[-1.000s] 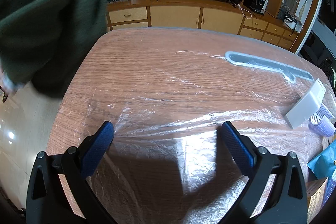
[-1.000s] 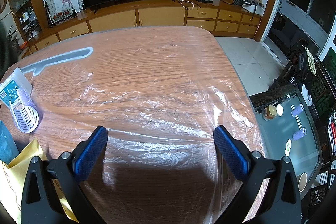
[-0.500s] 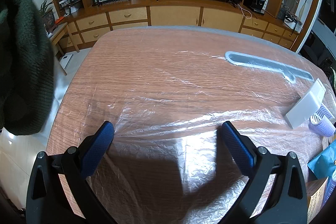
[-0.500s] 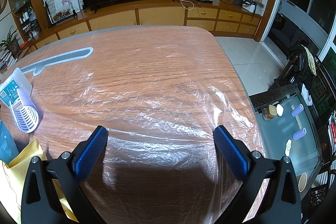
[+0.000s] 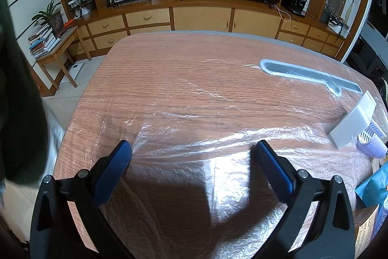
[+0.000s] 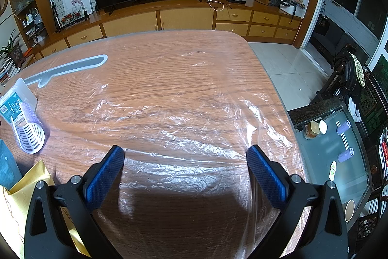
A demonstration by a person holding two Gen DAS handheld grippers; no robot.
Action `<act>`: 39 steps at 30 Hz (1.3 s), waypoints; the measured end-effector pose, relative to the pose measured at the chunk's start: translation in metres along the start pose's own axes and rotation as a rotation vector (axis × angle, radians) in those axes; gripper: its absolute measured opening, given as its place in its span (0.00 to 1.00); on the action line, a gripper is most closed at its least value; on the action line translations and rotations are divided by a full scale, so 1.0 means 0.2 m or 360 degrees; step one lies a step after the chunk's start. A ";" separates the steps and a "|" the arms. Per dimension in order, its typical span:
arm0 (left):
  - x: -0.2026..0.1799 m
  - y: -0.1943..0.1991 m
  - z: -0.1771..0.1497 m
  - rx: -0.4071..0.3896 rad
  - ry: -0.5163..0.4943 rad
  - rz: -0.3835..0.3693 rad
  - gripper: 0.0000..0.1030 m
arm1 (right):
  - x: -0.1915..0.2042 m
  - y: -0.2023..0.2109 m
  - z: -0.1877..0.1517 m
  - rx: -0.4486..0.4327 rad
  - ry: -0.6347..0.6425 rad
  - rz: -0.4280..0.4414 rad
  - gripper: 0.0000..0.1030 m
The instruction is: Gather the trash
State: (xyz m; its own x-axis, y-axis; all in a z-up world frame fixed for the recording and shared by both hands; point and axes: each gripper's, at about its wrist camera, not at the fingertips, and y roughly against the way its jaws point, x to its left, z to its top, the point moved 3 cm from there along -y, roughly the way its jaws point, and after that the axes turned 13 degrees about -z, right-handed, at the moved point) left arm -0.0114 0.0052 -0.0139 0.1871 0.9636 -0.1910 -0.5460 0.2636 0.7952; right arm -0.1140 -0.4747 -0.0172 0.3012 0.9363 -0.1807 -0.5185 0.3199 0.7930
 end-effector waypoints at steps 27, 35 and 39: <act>-0.02 -0.02 0.00 -0.0009 0.0040 0.0032 0.99 | 0.00 0.00 0.00 0.0000 0.0000 0.0000 0.97; -0.01 -0.02 0.01 -0.0010 0.0043 0.0032 0.99 | 0.00 0.00 0.00 0.0000 0.0000 0.0000 0.97; 0.00 -0.02 0.01 -0.0010 0.0042 0.0030 0.99 | 0.00 0.00 0.00 0.0000 0.0000 0.0000 0.97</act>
State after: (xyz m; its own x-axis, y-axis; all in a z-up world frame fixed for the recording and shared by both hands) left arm -0.0083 0.0035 -0.0162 0.1548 0.9693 -0.1911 -0.5543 0.2453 0.7953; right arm -0.1141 -0.4746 -0.0172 0.3014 0.9362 -0.1808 -0.5185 0.3201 0.7929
